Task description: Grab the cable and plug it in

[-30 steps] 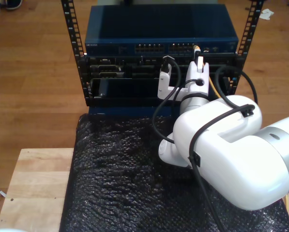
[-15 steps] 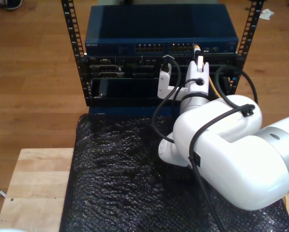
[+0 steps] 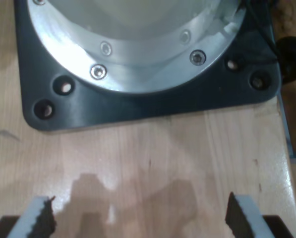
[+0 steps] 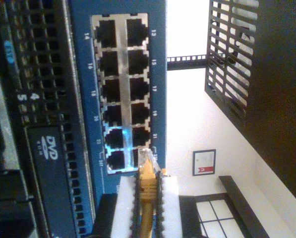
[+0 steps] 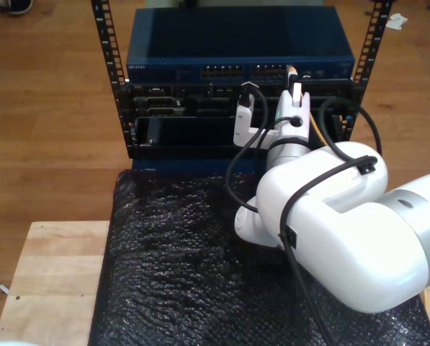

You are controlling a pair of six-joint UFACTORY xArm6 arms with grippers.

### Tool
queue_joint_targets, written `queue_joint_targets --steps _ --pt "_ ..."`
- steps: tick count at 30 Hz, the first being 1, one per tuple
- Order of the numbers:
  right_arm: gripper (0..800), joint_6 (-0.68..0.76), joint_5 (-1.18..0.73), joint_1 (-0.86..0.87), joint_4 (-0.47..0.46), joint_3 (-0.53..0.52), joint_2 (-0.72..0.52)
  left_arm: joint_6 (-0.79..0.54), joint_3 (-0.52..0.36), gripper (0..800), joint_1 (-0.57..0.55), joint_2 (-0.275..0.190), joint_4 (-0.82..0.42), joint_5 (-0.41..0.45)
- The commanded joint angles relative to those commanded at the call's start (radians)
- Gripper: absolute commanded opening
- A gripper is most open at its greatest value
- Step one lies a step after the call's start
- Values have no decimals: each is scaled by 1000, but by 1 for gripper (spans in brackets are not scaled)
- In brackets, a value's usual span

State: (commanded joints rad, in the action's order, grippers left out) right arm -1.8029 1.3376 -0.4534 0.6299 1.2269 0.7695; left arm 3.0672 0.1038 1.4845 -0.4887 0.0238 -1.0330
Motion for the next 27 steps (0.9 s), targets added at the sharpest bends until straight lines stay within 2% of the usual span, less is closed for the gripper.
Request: queue_joint_targets --steps 27 --pt "0 0 0 6 0 8 12 0 0 800 0 0 0 0"
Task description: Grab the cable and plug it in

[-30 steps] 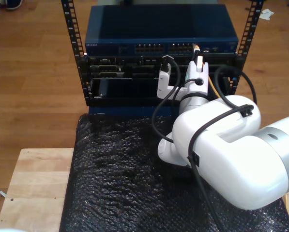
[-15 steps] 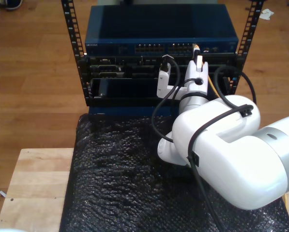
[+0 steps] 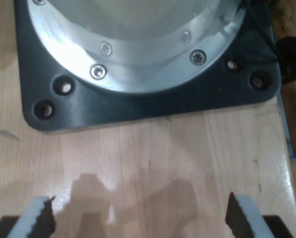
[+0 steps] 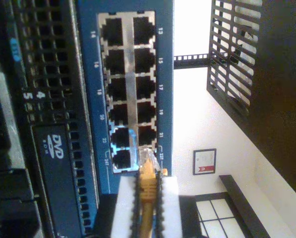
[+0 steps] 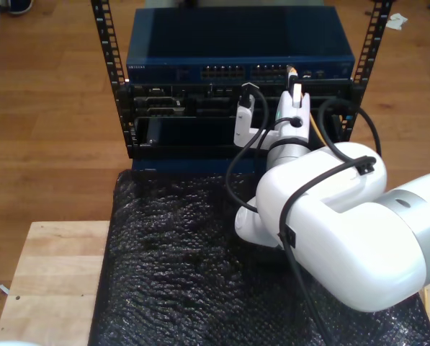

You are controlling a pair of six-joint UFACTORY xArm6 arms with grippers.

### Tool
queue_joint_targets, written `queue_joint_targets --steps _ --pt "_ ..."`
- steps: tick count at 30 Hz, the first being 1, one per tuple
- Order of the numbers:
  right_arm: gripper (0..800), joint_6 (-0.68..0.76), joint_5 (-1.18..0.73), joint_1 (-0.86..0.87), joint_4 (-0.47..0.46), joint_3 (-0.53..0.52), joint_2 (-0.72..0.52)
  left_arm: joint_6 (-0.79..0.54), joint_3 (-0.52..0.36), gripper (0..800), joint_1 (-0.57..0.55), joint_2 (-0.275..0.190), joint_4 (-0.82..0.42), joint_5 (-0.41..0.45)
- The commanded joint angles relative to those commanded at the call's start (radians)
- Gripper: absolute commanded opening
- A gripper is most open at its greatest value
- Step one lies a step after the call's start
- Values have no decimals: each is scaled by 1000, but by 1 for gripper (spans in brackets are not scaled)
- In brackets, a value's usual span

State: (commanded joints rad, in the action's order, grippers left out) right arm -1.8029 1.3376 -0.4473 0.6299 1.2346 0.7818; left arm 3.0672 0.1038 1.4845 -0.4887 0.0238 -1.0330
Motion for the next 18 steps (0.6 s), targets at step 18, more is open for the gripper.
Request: queue_joint_targets --steps 18 --pt "0 0 -6 2 0 21 2 0 0 800 0 0 0 0"
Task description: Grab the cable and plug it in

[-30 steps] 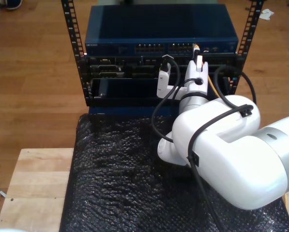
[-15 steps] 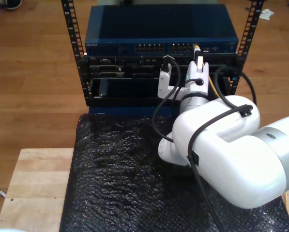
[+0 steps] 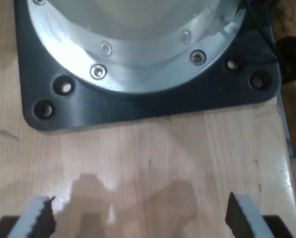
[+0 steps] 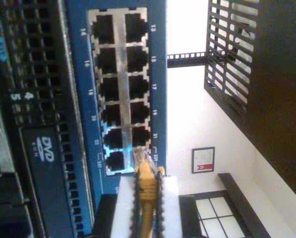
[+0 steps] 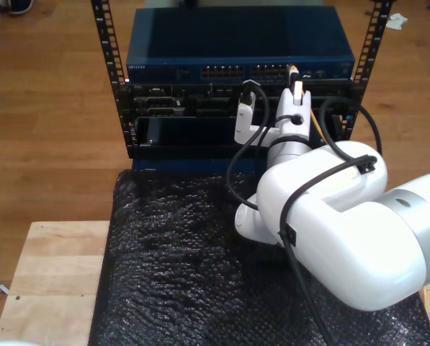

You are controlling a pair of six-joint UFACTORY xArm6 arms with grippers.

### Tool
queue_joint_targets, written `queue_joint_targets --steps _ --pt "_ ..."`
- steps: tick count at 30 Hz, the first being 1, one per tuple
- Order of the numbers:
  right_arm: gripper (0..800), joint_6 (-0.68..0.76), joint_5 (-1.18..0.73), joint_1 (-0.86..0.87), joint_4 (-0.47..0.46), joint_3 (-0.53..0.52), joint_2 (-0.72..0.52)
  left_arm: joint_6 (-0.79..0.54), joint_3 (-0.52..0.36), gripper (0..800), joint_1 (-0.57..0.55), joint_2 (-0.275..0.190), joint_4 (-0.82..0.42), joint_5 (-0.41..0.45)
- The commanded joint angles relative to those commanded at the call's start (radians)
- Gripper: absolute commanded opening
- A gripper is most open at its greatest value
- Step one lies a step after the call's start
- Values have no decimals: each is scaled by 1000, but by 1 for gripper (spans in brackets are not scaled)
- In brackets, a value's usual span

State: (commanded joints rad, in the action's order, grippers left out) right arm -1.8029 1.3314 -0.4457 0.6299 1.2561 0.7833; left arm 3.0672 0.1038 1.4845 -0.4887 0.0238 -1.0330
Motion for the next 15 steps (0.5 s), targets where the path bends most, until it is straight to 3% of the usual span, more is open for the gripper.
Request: queue_joint_targets --steps 15 --pt "0 0 -15 0 -2 40 25 0 0 800 0 0 0 0"
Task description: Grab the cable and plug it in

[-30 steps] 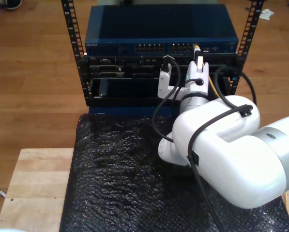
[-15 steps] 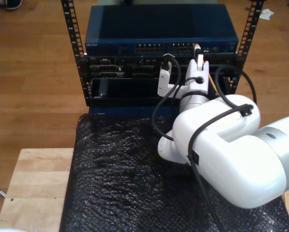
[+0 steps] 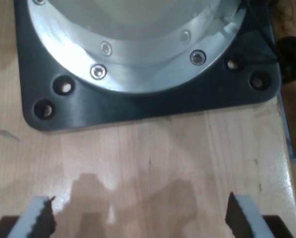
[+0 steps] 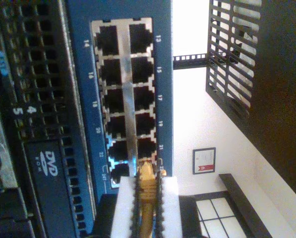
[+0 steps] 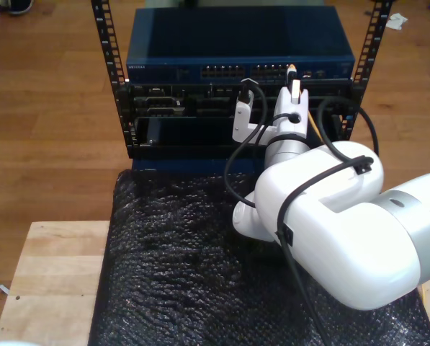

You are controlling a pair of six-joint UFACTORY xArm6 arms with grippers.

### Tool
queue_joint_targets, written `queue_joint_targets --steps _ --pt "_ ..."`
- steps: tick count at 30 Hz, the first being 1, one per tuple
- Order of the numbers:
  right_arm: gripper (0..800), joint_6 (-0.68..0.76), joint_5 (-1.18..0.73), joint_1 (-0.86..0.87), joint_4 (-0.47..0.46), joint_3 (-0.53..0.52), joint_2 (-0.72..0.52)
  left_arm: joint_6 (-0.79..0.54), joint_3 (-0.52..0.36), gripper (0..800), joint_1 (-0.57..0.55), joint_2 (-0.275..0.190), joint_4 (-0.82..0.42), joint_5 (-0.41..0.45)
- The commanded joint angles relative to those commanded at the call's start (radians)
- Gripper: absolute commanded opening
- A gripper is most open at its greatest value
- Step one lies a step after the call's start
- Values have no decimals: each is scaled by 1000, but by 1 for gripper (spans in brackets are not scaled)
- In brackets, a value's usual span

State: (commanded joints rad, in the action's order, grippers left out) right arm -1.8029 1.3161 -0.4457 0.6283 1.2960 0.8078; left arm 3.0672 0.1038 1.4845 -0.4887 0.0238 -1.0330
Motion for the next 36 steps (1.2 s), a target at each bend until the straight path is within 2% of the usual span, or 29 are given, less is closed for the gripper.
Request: queue_joint_targets --steps 8,12,17,26,33,36 --pt "9 2 -2 -2 0 -3 0 0 0 800 0 0 0 0" --pt "222 0 -3 -3 -6 -8 -8 0 0 800 0 0 0 0" --pt "340 0 -3 -26 -6 -26 -11 0 0 800 0 0 0 0" --pt "411 2 -5 -51 -6 -164 -123 0 0 800 0 0 0 0" --pt "509 2 -83 -57 -11 -325 -273 0 0 800 0 0 0 0" --pt "526 0 -126 -57 -15 -388 -345 0 0 800 0 0 0 0"
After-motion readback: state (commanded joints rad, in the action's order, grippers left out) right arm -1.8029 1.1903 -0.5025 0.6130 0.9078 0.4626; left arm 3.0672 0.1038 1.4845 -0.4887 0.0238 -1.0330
